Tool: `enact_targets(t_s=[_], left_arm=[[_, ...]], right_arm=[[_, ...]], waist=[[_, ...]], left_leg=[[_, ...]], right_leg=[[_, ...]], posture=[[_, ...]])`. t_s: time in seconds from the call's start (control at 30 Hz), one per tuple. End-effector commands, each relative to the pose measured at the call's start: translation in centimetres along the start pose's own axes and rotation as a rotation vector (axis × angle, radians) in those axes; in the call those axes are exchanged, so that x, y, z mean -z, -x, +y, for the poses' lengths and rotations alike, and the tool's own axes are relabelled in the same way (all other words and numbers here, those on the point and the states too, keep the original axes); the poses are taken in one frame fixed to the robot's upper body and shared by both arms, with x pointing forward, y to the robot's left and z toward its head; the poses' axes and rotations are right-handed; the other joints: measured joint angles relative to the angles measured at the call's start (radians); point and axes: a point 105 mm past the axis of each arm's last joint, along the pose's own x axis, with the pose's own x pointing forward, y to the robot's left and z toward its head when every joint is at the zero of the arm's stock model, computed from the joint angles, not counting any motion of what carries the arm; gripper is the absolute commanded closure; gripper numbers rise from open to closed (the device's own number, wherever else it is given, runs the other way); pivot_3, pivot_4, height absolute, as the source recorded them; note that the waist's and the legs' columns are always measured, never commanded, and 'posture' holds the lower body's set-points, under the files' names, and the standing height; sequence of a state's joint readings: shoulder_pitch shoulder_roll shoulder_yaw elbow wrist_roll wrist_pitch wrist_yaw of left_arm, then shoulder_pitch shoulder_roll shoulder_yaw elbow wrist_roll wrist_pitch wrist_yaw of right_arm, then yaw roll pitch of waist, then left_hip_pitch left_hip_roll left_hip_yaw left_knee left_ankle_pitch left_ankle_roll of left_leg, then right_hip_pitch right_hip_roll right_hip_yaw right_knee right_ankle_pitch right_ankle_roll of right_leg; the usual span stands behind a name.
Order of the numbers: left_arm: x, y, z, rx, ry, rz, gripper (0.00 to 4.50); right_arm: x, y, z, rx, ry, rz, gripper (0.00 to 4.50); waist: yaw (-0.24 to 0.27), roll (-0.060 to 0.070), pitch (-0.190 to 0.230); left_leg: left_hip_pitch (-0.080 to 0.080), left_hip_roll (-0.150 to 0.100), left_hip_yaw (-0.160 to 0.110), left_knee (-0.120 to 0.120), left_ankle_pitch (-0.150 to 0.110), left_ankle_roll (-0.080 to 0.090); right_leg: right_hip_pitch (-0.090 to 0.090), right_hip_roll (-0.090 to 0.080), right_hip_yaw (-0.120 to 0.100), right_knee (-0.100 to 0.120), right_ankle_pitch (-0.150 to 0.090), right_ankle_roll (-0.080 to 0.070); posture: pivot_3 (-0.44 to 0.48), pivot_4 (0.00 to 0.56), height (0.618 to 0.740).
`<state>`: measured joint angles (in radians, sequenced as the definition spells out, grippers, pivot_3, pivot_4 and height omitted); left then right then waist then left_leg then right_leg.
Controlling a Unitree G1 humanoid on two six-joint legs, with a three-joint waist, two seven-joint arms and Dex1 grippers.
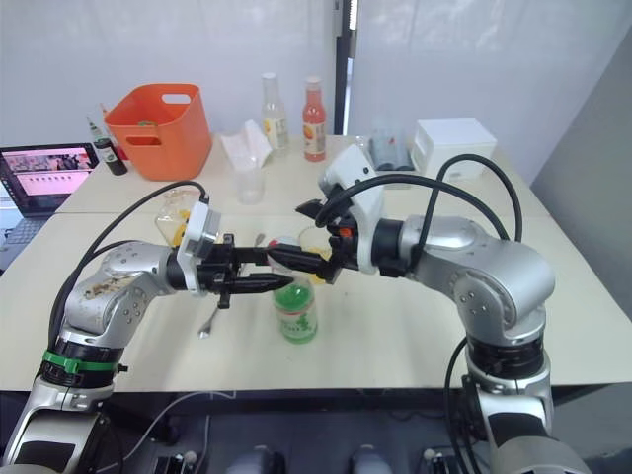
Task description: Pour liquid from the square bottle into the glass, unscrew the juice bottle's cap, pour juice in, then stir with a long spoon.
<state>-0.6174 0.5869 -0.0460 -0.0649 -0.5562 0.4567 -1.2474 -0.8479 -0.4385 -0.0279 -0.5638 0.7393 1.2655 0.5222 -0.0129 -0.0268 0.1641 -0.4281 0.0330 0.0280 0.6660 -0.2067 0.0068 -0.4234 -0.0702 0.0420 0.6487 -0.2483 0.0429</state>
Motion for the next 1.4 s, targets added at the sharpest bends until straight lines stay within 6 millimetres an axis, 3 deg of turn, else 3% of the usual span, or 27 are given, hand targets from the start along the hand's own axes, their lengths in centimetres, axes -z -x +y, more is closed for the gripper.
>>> enact_targets(t_s=[0.03,0.6,0.7,0.9,1.13,1.4], left_arm=[[1.1,-0.3,-0.2,0.022,0.039,0.032,2.90],[1.1,0.0,-0.3,0.022,0.040,0.036,2.90],[1.2,0.1,-0.3,0.020,0.042,0.036,2.90],[1.4,0.2,-0.3,0.018,0.044,0.040,2.90],[1.6,0.3,-0.4,0.014,0.044,0.045,2.90],[1.6,0.4,-0.3,0.010,0.041,0.051,2.90]], right_arm=[[-0.5,0.3,0.7,0.016,-0.002,-0.027,0.04],[0.7,-0.1,0.0,0.067,-0.049,0.007,0.04],[0.7,-0.1,-0.1,0.074,-0.055,0.003,0.79],[0.6,-0.1,-0.5,0.083,-0.055,-0.013,2.79],[0.6,-0.7,-0.8,-0.012,-0.018,-0.017,2.82],[0.4,-0.5,-1.2,-0.436,0.127,0.002,2.82]], waist=[[0.000,0.000,0.000],[-0.002,0.000,0.000],[-0.002,0.000,0.000],[-0.002,0.000,0.000],[-0.004,0.000,0.000],[-0.006,0.000,0.000]], left_leg=[[0.000,0.000,0.000,0.000,0.000,0.000],[0.000,0.000,0.000,0.000,0.000,0.000],[0.000,0.000,0.000,0.000,0.000,0.000],[0.000,0.000,0.000,0.000,0.000,0.000],[0.000,0.001,0.000,0.000,0.000,0.000],[0.002,0.001,0.001,0.000,0.000,0.000]], right_leg=[[0.000,0.000,0.000,0.000,0.000,0.000],[0.000,0.000,0.000,0.000,0.000,0.000],[0.000,0.000,0.000,0.000,0.000,0.000],[0.000,0.001,0.000,-0.001,0.000,0.000],[0.000,0.001,0.000,-0.001,0.000,0.000],[0.002,0.002,0.001,-0.001,0.000,0.000]], posture=[[0.000,0.150,0.715],[0.000,0.150,0.715],[0.000,0.150,0.715],[0.000,0.150,0.715],[0.000,0.150,0.715],[0.000,0.150,0.715]])
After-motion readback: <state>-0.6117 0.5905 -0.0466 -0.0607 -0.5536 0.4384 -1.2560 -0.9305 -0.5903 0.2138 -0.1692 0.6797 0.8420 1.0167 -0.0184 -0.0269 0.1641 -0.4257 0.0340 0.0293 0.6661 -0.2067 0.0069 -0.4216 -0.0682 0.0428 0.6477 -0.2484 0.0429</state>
